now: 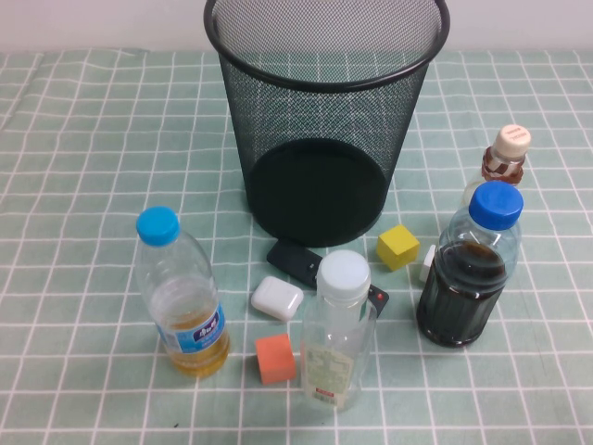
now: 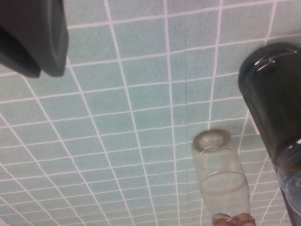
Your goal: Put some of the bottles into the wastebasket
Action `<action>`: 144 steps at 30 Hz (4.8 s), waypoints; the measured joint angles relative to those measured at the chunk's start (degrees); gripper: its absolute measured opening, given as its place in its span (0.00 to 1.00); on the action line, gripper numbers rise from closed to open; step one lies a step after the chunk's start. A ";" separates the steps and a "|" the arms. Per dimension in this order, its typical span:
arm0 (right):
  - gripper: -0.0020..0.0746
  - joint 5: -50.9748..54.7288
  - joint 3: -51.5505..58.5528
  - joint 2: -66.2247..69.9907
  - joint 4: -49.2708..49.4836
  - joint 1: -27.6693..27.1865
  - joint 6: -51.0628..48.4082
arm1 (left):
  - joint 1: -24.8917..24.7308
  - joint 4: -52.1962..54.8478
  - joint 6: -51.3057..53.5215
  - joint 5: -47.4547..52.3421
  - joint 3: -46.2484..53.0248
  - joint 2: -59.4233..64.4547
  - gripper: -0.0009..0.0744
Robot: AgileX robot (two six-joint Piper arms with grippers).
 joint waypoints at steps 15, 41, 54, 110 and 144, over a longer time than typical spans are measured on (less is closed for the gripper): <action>0.02 0.00 0.00 0.00 0.00 0.00 0.00 | -6.93 2.55 10.45 53.49 -43.06 28.10 0.01; 0.02 0.00 0.00 0.00 0.00 0.00 0.00 | -55.45 -4.63 29.02 8.16 -45.28 57.45 0.01; 0.02 0.00 0.00 0.00 0.00 0.00 0.00 | -62.84 -9.37 33.89 -20.18 -37.79 64.88 0.53; 0.02 0.00 0.00 0.00 0.00 0.00 0.00 | -47.39 23.98 7.10 46.03 -101.95 77.43 0.45; 0.02 0.00 0.00 0.00 0.00 0.00 0.00 | -31.00 21.66 11.43 47.87 -149.42 133.67 0.45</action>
